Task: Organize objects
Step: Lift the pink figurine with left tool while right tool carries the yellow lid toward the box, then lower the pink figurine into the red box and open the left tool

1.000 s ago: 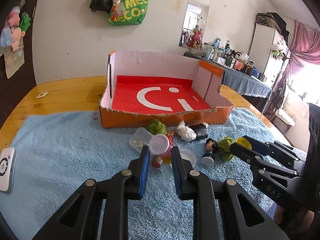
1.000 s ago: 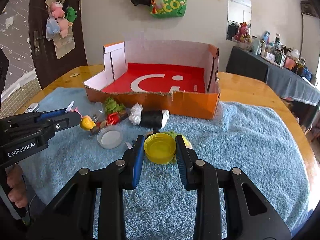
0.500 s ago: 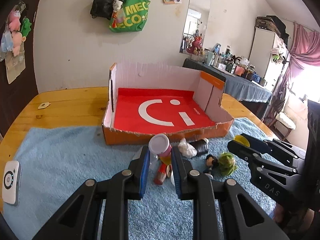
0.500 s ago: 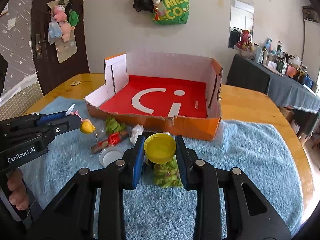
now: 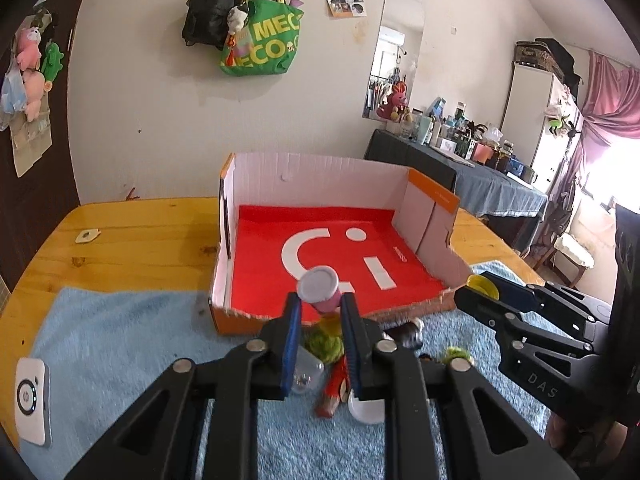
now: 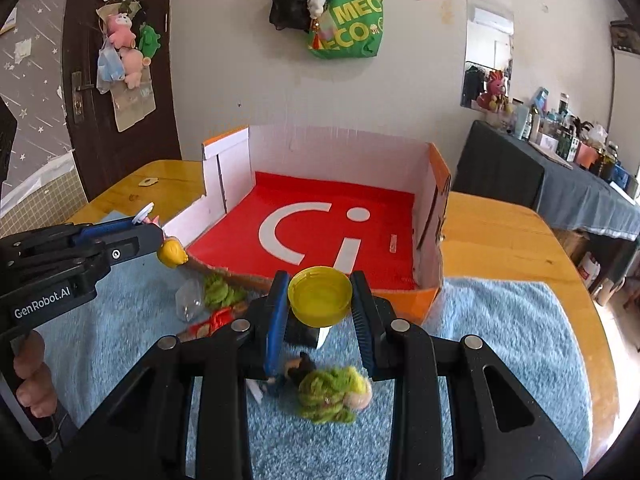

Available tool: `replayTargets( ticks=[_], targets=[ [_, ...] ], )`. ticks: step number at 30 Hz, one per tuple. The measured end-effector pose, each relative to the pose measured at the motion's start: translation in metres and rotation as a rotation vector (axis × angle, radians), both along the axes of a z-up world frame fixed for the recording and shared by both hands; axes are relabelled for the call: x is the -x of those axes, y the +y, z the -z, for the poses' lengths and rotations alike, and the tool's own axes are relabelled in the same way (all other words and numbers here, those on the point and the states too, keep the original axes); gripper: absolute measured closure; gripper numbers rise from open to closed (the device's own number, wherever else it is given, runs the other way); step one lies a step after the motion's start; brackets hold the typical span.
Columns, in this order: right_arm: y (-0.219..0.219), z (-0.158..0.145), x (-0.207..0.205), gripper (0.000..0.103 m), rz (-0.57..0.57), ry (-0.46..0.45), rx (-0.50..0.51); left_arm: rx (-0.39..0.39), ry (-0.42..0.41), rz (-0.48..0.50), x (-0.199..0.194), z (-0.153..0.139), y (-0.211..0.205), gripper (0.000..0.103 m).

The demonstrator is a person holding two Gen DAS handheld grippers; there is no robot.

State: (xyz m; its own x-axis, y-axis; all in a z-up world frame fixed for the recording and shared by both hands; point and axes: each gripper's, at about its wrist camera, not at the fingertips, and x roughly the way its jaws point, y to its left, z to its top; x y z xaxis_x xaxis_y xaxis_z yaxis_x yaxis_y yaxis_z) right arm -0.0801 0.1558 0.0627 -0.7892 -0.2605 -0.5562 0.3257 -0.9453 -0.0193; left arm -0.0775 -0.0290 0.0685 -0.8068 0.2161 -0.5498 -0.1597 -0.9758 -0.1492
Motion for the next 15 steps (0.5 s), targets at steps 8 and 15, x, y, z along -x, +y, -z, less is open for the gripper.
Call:
replayTargets(
  ticks=[8,15],
  targets=[
    [-0.003,-0.004,0.028,0.074,0.0,-0.022,-0.001,0.004,-0.018,-0.007,0.037,-0.001,0.002,0.086],
    [-0.004,-0.008,0.055,0.074,-0.005,-0.055,-0.008,0.008,-0.051,0.0,0.068,0.002,0.003,0.086]
  ],
)
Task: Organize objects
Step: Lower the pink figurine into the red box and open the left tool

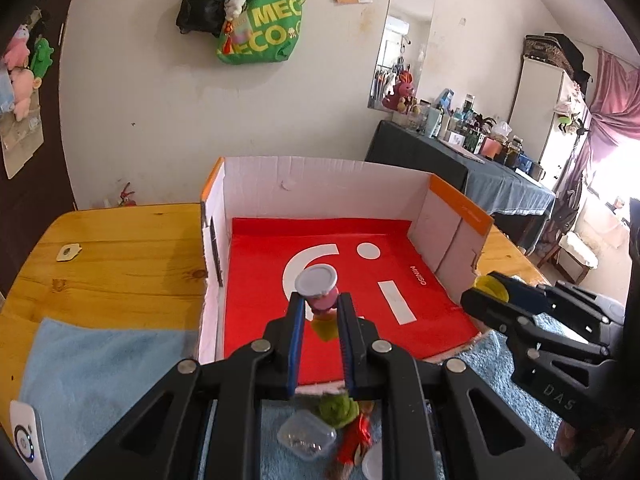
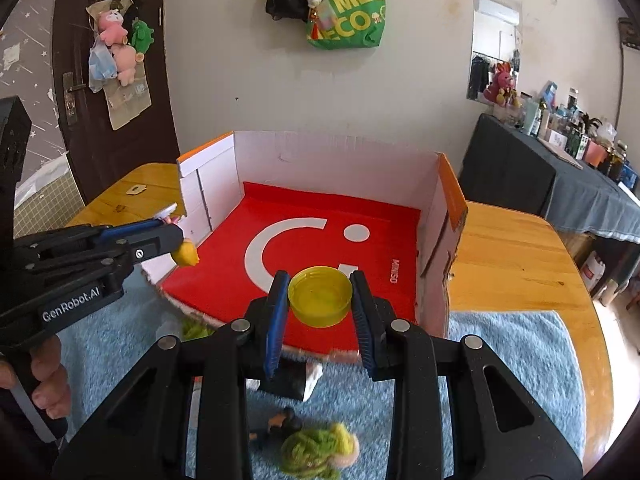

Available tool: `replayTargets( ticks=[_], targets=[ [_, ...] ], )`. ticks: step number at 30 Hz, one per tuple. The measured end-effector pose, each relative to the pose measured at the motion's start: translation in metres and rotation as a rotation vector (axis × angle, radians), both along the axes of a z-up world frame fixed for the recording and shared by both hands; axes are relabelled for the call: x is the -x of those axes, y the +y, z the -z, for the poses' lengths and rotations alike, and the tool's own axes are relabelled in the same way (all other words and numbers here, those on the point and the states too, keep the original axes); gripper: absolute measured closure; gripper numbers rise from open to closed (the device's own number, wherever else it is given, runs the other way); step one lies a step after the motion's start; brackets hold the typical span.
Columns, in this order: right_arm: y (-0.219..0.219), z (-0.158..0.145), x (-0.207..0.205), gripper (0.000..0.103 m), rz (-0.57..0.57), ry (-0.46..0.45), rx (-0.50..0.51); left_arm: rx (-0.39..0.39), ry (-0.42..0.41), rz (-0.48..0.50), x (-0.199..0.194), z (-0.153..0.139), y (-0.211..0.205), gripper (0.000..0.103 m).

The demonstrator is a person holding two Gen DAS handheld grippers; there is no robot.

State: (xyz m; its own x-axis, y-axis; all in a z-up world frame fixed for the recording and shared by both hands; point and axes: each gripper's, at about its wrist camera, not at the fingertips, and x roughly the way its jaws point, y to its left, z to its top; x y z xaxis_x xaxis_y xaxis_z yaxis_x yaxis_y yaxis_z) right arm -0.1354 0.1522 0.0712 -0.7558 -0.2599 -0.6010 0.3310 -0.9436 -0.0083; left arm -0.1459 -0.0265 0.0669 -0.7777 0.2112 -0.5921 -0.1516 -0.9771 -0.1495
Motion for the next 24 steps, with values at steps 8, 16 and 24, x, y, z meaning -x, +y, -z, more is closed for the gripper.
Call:
replayTargets(
  ticks=[8,16,24],
  targets=[
    [0.001,-0.001,0.032,0.074,-0.009,-0.063,0.036,0.015,-0.034,0.006,0.023,0.002,0.0,0.086],
    [-0.001,0.003,0.057,0.074,-0.007,-0.108,0.043,0.032,-0.082,0.014,0.047,0.004,0.002,0.086],
    [-0.005,0.013,0.082,0.074,-0.002,-0.17,0.044,0.033,-0.162,0.03,0.08,0.015,0.005,0.086]
  ],
)
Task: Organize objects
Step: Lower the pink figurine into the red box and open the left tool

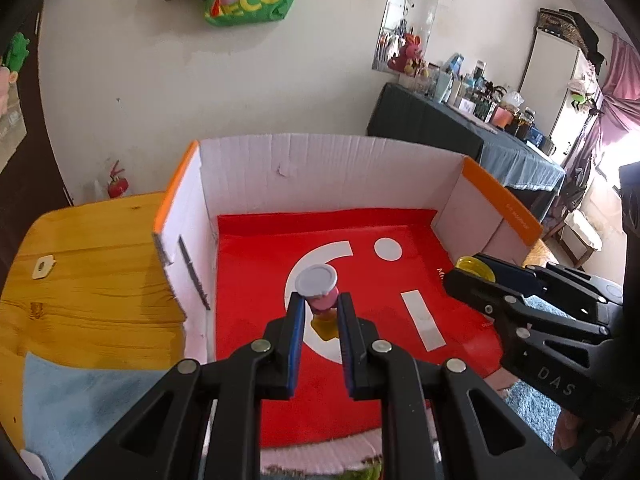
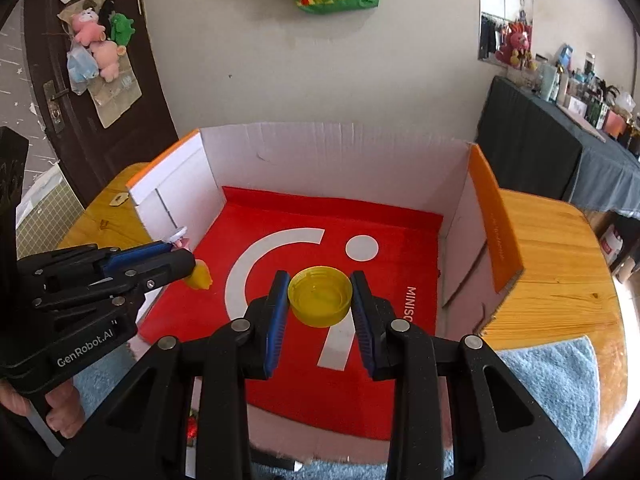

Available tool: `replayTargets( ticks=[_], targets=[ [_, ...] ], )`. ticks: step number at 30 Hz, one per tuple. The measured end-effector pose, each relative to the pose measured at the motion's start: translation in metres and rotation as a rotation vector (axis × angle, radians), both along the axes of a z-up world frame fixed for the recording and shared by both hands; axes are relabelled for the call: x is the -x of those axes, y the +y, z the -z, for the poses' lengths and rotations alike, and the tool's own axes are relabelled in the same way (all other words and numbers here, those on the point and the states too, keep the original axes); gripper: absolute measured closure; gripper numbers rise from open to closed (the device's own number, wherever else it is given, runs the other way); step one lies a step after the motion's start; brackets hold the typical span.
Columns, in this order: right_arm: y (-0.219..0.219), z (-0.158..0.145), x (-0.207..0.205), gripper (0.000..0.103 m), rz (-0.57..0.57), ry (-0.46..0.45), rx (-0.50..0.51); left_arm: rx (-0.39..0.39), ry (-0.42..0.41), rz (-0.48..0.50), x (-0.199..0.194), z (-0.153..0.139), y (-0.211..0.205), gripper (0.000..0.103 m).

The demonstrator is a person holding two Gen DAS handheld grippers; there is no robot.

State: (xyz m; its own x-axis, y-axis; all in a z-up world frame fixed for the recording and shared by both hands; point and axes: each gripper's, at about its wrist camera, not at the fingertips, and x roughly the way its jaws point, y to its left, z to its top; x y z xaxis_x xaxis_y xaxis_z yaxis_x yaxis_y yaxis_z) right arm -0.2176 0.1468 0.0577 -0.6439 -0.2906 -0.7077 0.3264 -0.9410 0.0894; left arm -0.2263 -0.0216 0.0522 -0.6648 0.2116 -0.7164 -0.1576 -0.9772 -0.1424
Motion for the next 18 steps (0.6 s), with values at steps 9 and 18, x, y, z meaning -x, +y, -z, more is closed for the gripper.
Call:
replayTargets(
  ticks=[9,18],
  targets=[
    [-0.003,0.02,0.02,0.074,0.007,-0.067,-0.016,0.022,-0.08,0.015,0.026,0.02,0.003,0.086],
    [0.0,0.031,0.033,0.074,0.022,-0.111,-0.023,0.014,-0.114,0.011,0.036,0.035,-0.002,0.086]
  ],
)
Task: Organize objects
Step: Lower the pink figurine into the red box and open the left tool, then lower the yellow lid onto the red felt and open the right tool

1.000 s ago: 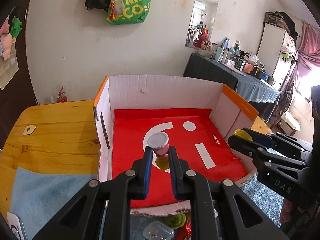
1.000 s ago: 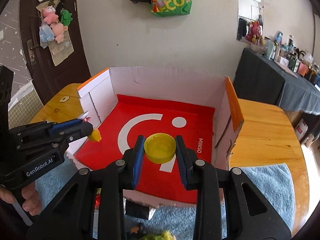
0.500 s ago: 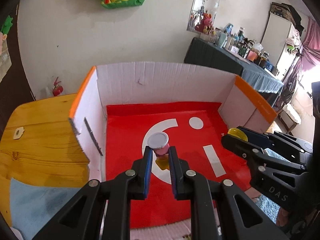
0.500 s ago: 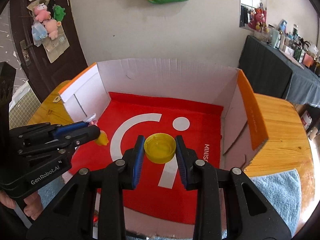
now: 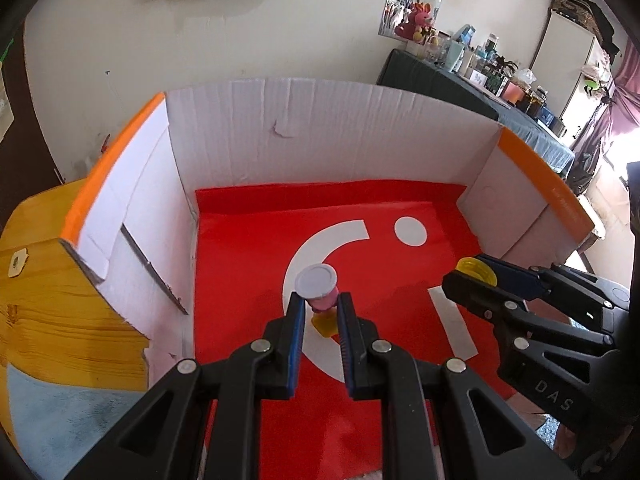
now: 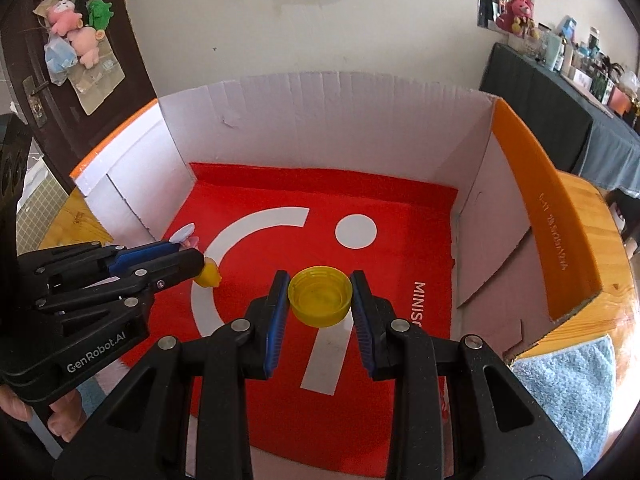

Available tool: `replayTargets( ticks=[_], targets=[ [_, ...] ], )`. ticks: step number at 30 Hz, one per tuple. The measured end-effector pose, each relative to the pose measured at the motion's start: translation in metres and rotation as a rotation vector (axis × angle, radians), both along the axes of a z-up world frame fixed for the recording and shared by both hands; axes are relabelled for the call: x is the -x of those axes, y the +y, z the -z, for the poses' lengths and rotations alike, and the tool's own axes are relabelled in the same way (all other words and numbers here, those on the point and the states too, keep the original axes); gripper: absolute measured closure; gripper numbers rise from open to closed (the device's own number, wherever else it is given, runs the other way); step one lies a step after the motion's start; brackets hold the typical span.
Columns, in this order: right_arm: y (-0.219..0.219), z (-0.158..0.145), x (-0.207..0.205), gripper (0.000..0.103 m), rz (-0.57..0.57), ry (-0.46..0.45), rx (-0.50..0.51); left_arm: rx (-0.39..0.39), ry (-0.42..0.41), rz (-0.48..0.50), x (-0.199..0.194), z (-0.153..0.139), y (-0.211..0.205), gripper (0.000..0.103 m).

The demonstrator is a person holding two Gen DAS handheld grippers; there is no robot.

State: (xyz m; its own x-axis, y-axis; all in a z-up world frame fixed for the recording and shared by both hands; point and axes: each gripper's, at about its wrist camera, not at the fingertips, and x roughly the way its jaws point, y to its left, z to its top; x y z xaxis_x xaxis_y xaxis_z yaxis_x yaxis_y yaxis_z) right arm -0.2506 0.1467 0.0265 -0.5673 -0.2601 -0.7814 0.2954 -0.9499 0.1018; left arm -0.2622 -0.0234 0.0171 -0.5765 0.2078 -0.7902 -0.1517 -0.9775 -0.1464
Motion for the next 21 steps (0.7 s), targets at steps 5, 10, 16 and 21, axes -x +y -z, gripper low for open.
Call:
replayTargets(
  ticks=[5,10,16,21],
  targets=[
    [-0.001,0.006,0.001,0.074,-0.003,-0.024,-0.01,0.002,-0.013,-0.005,-0.001,0.003,-0.001,0.086],
    [0.0,0.011,-0.001,0.074,-0.006,-0.048,-0.016,0.001,-0.04,-0.001,-0.003,0.011,-0.001,0.086],
    [0.004,0.02,0.001,0.074,0.005,-0.091,-0.017,-0.009,-0.052,-0.006,-0.004,0.015,-0.002,0.086],
    [0.003,0.021,0.0,0.074,0.002,-0.091,-0.041,-0.013,-0.046,-0.01,-0.005,0.014,-0.005,0.086]
  ],
)
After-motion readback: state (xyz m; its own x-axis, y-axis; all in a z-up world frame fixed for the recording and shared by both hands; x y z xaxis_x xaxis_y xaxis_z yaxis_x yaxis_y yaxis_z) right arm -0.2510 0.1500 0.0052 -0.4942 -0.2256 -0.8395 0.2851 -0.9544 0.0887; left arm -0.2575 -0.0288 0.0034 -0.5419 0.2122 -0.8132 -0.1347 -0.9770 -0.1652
